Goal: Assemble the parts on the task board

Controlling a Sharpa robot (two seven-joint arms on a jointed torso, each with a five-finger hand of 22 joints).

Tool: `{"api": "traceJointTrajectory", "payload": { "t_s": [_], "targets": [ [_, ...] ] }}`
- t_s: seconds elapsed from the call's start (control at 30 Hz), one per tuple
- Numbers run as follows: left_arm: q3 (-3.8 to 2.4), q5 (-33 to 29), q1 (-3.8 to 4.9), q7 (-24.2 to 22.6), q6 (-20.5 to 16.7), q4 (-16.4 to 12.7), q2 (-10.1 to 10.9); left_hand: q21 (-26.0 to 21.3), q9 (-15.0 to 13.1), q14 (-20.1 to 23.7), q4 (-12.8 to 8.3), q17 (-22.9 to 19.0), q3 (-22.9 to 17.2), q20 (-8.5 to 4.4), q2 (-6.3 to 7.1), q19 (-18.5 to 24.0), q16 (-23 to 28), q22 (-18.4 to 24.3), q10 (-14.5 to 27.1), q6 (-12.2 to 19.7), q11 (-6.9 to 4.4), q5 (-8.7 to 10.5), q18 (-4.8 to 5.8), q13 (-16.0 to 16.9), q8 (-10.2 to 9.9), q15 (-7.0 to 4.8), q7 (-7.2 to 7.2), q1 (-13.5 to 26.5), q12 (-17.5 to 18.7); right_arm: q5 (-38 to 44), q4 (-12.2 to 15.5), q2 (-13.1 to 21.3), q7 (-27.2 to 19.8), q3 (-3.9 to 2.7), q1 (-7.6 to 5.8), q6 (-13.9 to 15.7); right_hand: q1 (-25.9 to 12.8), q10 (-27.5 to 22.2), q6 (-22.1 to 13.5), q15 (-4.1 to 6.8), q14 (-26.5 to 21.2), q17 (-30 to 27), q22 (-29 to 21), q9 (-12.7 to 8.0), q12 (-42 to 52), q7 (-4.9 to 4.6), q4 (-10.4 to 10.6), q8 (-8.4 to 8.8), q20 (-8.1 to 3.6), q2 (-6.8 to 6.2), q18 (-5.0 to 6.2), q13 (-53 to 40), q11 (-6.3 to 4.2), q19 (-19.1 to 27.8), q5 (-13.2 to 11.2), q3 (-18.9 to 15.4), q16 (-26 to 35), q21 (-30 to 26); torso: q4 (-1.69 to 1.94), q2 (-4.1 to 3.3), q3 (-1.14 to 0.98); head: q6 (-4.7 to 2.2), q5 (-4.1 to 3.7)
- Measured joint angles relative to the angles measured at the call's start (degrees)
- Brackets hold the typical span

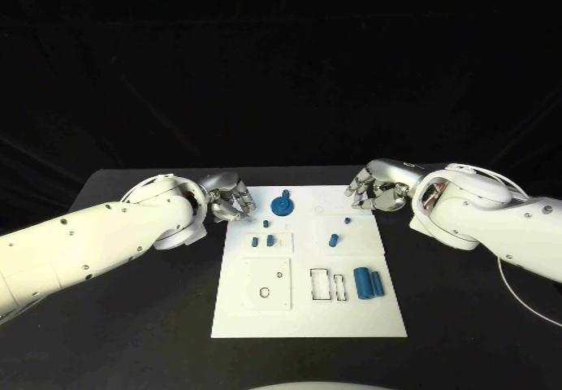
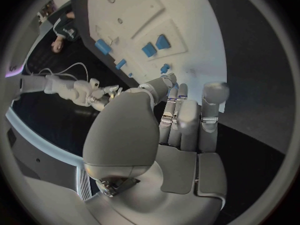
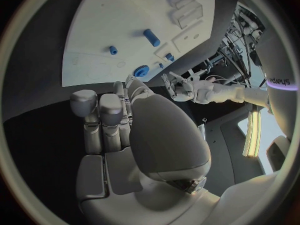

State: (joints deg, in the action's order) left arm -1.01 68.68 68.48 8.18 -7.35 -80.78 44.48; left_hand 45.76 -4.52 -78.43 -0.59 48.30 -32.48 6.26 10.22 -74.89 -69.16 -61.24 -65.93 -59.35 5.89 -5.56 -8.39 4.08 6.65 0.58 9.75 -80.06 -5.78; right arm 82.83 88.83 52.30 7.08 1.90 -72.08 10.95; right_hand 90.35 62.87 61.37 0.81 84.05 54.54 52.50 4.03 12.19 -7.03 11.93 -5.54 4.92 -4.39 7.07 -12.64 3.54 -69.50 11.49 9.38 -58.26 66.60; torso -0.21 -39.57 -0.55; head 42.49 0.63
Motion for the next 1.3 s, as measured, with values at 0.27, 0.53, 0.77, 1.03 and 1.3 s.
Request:
{"api": "traceJointTrajectory", "payload": {
  "t_s": [0.27,0.53,0.77,1.03,1.3],
  "targets": [
    [1.23,-35.2,-0.23,-15.7,-6.0,-2.3,2.7,-11.6,0.4,7.7,1.0,-13.8,0.5,0.19,-1.33,5.8,8.8,7.0,-0.6,-0.4,-0.28,-0.36,-1.02,0.1,0.3,0.26,0.14,1.1,-1.7,13.8,-1.9,-2.2,2.3,0.14,1.86,-2.2,-0.2,1.2,0.8,0.85,0.0,0.3,0.9,0.0,-2.3,0.40,-0.3,0.92,-0.50,-0.64,0.00,3.9,-0.21,-0.5,-1.0,2.5,-0.2,0.4,-0.01,-0.07,0.12,-0.66,-1.20],
    [1.43,-56.9,-0.35,-23.5,-6.2,-2.4,4.4,-12.4,0.5,8.6,0.8,-16.3,2.0,0.30,-1.63,6.3,10.0,7.6,-0.4,-0.4,-0.07,-0.36,-1.00,0.1,0.3,0.32,0.14,1.4,-2.2,19.7,-3.5,-3.8,3.2,0.24,3.35,-4.1,-0.7,1.2,0.8,1.18,-0.1,0.2,0.9,-0.1,-3.4,0.40,-0.3,1.48,-0.72,-1.13,0.00,5.7,-0.21,-0.3,-2.0,3.3,-0.2,0.4,-0.02,-0.10,0.19,-0.81,-1.32],
    [1.47,-62.8,-0.38,-25.7,-6.2,-2.8,5.1,-12.7,0.5,8.9,0.6,-16.8,2.3,0.30,-1.63,6.3,10.3,7.8,-0.4,-0.4,-0.07,-0.36,-0.99,0.2,0.3,0.43,0.14,1.4,-2.4,21.2,-4.2,-5.2,3.1,0.30,4.31,-5.1,-0.7,1.2,0.8,1.26,0.0,0.1,0.9,-0.1,-3.6,0.40,-0.6,1.48,-0.72,-1.13,0.00,6.3,-0.20,-0.3,-2.0,3.9,-0.2,0.4,-0.04,-0.14,0.15,-0.68,-1.40],
    [1.48,-65.2,-0.39,-26.7,-6.1,-3.1,5.5,-12.7,0.4,9.1,0.3,-17.2,2.6,0.30,-1.62,6.3,10.5,7.9,-0.4,-0.4,-0.07,-0.36,-0.99,0.2,0.3,0.25,0.13,1.4,-2.7,21.8,-4.4,-5.9,2.9,0.26,4.68,-5.6,-0.7,1.2,0.8,1.26,0.0,0.0,0.9,-0.1,-3.8,0.40,-0.6,1.48,-0.92,-1.13,0.00,6.7,-0.20,-0.5,-2.0,4.4,-0.2,0.4,-0.04,-0.14,0.12,-0.43,-1.31],
    [1.49,-66.4,-0.39,-26.8,-6.1,-3.1,5.5,-12.9,0.4,9.1,0.0,-17.6,2.8,0.30,-1.62,6.3,10.6,8.0,-0.4,-0.4,-0.07,-0.36,-0.98,0.2,0.3,0.26,0.13,1.4,-2.7,22.0,-4.6,-6.3,2.9,0.23,4.70,-5.9,-0.7,1.9,1.1,1.25,0.0,-0.1,1.1,-0.1,-3.8,0.50,-1.0,1.48,-0.92,-1.13,0.00,7.5,-0.32,-0.5,-2.1,5.9,-0.2,0.4,-0.02,-0.09,0.10,-0.30,-1.26]
  ]
}}
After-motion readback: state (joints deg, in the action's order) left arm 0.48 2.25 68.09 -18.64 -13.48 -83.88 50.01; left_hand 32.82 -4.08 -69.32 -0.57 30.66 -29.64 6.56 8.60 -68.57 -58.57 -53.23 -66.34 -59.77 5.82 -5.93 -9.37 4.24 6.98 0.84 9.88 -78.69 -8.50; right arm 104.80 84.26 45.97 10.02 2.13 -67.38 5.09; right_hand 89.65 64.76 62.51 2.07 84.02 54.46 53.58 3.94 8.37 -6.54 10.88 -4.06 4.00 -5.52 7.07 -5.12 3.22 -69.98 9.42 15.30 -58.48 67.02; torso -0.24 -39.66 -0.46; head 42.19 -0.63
